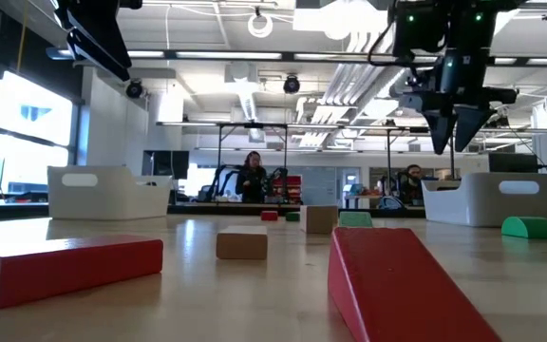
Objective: Sort & place blocks by color
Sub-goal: Put the brown block into the transparent bin
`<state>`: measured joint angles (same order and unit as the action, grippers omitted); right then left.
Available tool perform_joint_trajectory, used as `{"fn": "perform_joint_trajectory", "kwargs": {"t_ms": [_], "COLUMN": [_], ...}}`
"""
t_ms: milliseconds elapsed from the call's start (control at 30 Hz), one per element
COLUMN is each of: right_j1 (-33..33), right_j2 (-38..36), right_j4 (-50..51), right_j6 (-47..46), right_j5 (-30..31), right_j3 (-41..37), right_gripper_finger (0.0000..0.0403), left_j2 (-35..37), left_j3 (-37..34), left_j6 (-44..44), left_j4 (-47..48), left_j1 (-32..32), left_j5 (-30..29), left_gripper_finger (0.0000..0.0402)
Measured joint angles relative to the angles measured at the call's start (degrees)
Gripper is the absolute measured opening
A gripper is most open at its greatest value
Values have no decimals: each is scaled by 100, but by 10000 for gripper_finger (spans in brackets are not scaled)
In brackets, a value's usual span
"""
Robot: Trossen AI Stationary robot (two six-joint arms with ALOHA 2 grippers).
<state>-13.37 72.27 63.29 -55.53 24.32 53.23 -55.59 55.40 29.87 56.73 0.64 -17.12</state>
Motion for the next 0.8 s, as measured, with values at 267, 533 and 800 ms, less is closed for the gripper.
{"fn": "perform_joint_trajectory", "kwargs": {"t_ms": [267,533,800], "right_j1": [879,1928,2845], "right_j2": [0,0,0], "right_j4": [-208,-209,-281], "right_j6": [-276,-596,-899], "right_j5": [-778,-1256,-1582], "right_j3": [0,0,0], "right_gripper_finger": [185,185,185], "left_j2": [0,0,0], "left_j3": [0,0,0], "left_j6": [0,-2,14], "left_j4": [-2,0,-1], "left_j1": [0,1,2], "left_j5": [0,0,0], "left_gripper_finger": [180,180,180]}}
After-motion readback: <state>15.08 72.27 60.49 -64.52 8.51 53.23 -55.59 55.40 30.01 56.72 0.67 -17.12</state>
